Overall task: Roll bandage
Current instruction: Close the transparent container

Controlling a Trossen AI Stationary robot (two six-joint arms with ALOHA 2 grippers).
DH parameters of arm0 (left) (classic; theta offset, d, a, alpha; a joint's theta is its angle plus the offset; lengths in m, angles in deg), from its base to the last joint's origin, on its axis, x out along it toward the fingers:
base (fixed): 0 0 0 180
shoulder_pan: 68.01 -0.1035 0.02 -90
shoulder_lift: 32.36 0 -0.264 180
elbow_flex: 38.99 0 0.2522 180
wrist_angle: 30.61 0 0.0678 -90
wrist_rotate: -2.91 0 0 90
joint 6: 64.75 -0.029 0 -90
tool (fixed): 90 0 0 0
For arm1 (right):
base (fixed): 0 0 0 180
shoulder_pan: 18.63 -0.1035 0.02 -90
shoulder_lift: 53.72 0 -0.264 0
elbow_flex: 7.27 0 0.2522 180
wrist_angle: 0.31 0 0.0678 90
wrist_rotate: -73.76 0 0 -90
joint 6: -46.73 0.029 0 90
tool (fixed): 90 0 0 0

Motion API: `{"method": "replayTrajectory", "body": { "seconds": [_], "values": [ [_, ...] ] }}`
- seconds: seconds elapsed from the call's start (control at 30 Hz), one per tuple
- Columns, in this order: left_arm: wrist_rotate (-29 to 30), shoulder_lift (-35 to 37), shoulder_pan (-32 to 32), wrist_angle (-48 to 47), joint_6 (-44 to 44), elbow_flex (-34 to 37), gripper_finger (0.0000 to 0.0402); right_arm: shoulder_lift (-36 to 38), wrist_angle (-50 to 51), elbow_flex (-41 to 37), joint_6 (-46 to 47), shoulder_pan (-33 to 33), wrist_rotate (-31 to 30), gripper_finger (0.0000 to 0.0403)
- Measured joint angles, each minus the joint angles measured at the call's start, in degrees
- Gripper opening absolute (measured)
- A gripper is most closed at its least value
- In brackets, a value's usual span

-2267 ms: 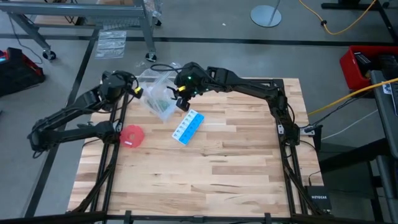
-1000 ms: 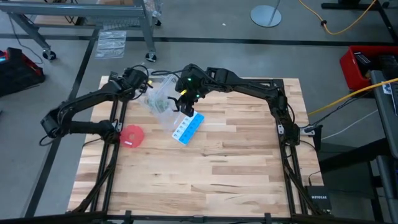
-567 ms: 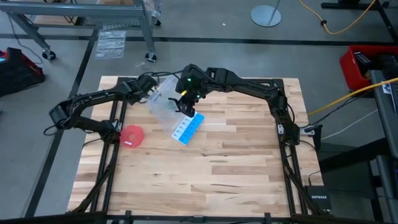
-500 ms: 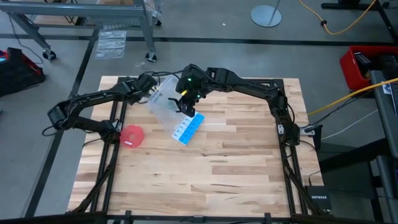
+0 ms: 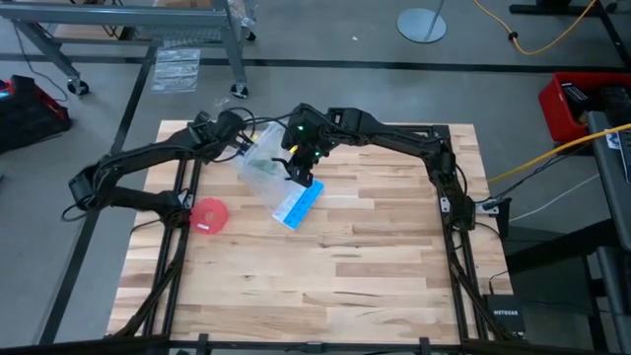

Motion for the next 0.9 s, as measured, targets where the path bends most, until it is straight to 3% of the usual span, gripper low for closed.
{"method": "replayTrajectory", "body": {
  "seconds": [0.4, 0.9],
  "values": [
    [4.9, 7.7, -0.02, -0.75, -4.41, -0.79, 0.0, 0.0, 0.92, 2.83, -0.04, 0.0, -4.13, 0.0026],
    [5.95, 8.62, -0.08, -1.95, -5.54, -0.79, 0.0, 0.86, 10.04, 3.43, -0.01, 0.0, -9.66, 0.0026]
  ]
}}
